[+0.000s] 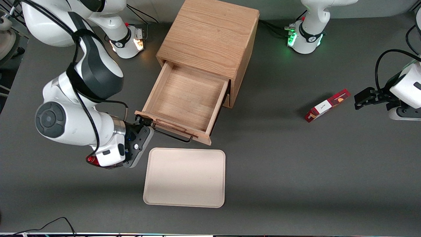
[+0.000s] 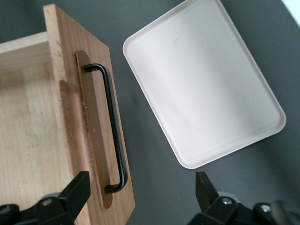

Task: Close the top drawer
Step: 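Lower the right gripper beside the drawer front near the handle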

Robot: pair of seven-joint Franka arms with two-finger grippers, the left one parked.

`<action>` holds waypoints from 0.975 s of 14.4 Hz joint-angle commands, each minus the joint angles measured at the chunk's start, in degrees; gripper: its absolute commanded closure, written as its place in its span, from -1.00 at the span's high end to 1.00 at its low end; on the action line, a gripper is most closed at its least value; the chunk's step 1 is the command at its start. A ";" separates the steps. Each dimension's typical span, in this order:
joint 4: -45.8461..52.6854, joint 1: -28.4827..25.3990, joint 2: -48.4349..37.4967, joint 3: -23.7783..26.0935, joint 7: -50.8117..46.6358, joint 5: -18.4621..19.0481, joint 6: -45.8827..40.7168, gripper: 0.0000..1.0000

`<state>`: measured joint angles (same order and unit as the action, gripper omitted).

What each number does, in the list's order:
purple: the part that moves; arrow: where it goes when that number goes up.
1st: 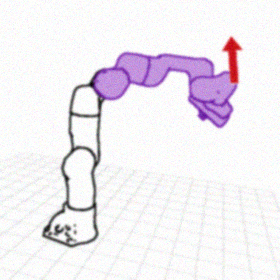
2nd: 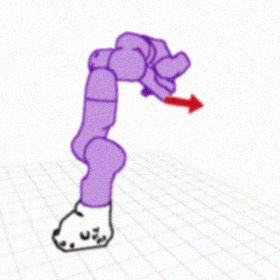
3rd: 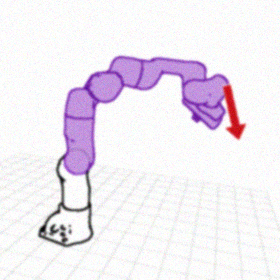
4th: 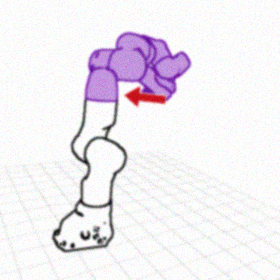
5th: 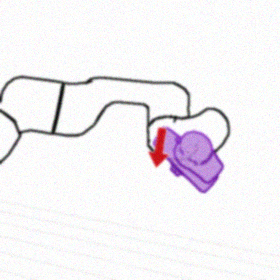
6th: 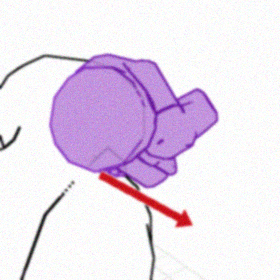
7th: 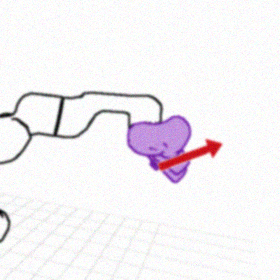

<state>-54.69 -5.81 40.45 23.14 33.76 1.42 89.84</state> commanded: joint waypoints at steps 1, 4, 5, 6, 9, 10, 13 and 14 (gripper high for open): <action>3.10 -0.61 3.05 0.41 1.22 1.13 -0.55 1.00; 3.63 -0.70 3.76 0.24 -0.09 0.86 -0.20 1.00; 3.54 -0.35 4.45 0.41 -0.88 0.43 -0.11 1.00; 3.54 -0.34 4.81 0.42 -2.10 -1.66 -0.02 1.00; 3.45 -0.34 5.95 0.59 -3.26 -3.27 1.03 1.00; 3.37 -0.69 6.04 0.59 -3.35 -3.27 1.03 1.00; 3.28 -0.61 7.71 0.59 -3.35 -5.72 1.30 1.00; 3.19 -0.69 7.97 0.59 -3.52 -5.81 1.82 1.00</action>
<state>-53.85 -5.85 46.43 23.51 31.76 -3.06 91.26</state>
